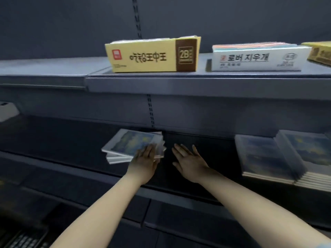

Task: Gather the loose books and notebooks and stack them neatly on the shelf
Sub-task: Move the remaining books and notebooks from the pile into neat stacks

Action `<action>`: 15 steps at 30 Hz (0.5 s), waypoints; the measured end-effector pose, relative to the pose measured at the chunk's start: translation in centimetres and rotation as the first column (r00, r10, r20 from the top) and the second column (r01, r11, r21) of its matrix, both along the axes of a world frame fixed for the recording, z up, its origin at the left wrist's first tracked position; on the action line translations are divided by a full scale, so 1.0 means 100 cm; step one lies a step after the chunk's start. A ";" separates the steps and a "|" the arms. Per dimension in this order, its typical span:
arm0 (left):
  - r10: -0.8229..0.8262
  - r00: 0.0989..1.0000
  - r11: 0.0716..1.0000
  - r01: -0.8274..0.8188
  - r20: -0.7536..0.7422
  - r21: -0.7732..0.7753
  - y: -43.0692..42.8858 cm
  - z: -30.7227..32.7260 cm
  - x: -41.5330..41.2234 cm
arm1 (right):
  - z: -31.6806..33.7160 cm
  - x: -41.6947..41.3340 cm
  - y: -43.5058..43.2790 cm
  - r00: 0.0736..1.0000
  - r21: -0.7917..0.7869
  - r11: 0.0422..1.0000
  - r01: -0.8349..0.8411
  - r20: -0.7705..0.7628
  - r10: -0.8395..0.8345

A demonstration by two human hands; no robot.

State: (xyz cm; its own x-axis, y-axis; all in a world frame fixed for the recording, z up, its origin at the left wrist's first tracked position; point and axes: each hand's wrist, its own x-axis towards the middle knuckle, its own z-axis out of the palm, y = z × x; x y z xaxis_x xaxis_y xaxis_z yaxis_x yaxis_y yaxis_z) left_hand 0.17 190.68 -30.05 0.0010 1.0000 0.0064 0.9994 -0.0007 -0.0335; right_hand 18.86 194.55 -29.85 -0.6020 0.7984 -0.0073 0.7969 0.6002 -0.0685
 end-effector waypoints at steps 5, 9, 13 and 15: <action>0.151 0.989 0.988 -0.151 -0.003 -0.035 -0.027 -0.003 -0.056 | 0.004 -0.073 -0.004 0.993 0.005 0.993 -0.122 -0.007 0.122; 0.129 0.992 0.988 -0.130 0.012 0.083 -0.048 -0.008 -0.081 | 0.003 -0.115 -0.011 0.985 -0.033 0.985 -0.172 -0.015 0.172; 0.109 0.993 0.972 -0.116 0.041 0.204 -0.062 -0.011 -0.098 | -0.003 -0.129 -0.010 0.982 0.107 0.977 -0.186 0.047 0.182; 0.118 0.991 0.962 -0.128 0.056 0.242 -0.065 -0.012 -0.106 | -0.004 -0.130 -0.009 0.978 0.168 0.963 -0.209 0.059 0.202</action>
State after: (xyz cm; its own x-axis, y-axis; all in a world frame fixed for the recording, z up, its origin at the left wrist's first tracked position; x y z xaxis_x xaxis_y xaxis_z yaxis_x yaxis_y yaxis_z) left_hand -10.46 184.17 -31.26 -0.1276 0.9601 0.2487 0.9918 0.1259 0.0231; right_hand 5.86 193.69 -30.28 -0.7555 0.6487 0.0915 0.6549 0.7514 0.0803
